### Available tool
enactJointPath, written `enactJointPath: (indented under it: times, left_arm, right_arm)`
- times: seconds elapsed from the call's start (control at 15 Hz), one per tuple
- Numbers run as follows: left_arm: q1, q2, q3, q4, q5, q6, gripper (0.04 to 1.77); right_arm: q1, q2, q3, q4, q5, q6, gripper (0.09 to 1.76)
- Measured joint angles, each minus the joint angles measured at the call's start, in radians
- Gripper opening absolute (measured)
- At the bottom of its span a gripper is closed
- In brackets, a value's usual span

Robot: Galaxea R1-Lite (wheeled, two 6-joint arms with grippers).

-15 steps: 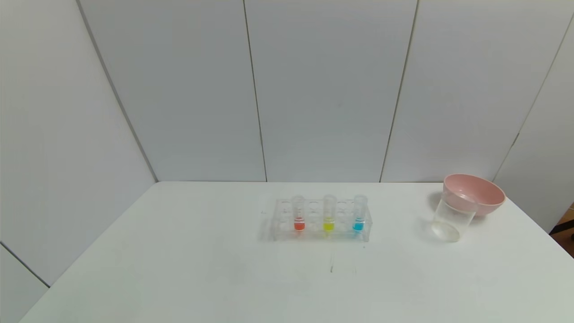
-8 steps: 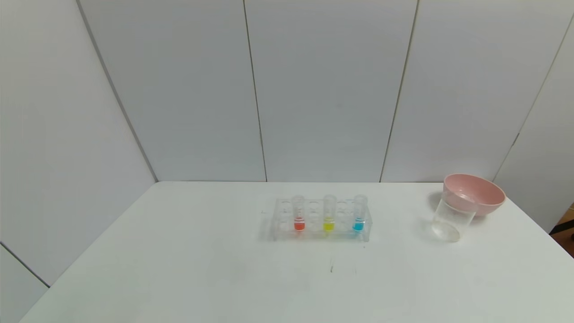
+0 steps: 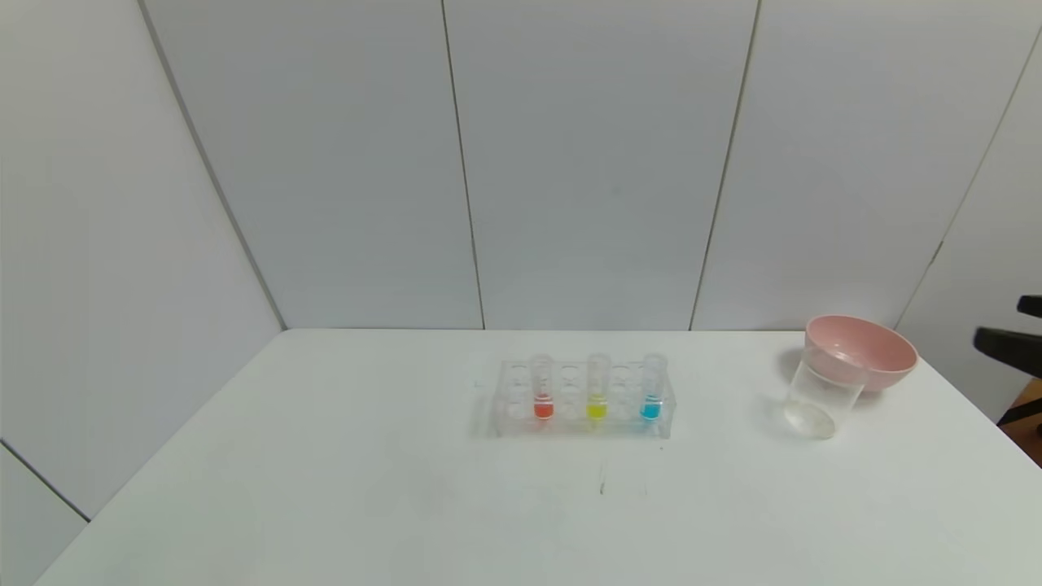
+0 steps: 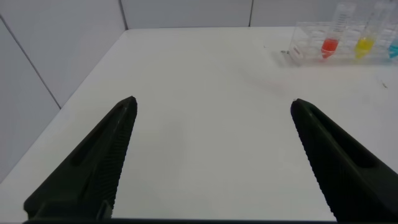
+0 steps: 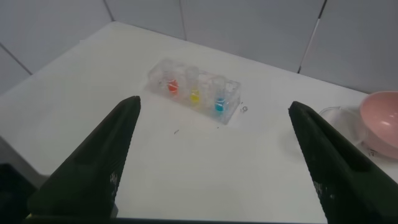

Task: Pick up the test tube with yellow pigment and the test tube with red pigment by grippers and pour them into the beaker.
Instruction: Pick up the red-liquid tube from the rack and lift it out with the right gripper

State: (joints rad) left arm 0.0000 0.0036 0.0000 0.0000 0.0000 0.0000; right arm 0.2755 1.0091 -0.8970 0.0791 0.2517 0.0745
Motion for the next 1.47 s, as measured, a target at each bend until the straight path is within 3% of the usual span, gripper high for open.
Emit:
enactJointPath:
  times: [0.27, 0.93, 1.47]
  left_arm:
    - [0.0, 0.0, 0.0, 0.0, 0.0, 0.0, 1.76]
    - [0.0, 0.0, 0.0, 0.0, 0.0, 0.0, 1.76]
    - [0.0, 0.0, 0.0, 0.0, 0.0, 0.0, 1.76]
  right_arm:
    - [0.221, 0.104, 0.021, -0.131, -0.336, 0.014, 1.71]
    - [0.756, 0.441, 0.13, -0.577, -0.971, 0.038, 1.71]
    - [0.861, 0.754, 0.122, -0.838, -1.164, 0.055, 1.71]
